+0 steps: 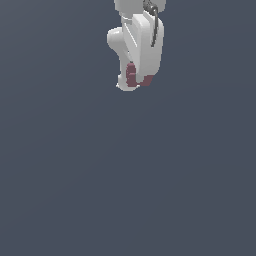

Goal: Pick up the object and move it to a goal position.

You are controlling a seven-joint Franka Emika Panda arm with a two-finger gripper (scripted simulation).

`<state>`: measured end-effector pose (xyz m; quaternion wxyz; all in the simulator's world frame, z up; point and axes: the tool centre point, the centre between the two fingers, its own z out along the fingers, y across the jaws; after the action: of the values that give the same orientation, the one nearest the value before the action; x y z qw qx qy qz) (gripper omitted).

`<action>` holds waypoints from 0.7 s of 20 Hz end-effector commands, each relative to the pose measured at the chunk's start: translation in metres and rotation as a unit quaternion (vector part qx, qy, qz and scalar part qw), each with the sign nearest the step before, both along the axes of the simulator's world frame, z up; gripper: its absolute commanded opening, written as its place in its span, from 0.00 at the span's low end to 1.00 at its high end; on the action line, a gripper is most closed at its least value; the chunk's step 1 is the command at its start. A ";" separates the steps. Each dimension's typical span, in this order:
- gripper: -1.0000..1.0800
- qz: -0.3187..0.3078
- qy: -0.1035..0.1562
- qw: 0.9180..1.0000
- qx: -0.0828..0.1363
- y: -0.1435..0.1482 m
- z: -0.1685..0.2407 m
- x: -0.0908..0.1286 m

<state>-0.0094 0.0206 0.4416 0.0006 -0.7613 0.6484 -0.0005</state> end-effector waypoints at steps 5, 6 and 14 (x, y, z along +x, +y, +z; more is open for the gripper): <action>0.00 0.001 0.001 1.000 0.000 0.001 0.047 -0.010; 0.00 0.001 0.001 1.000 0.000 0.001 0.052 -0.011; 0.00 0.001 0.001 1.000 0.000 0.002 0.072 -0.013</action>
<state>-0.0224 0.0223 0.5115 0.0003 -0.7621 0.6475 -0.0003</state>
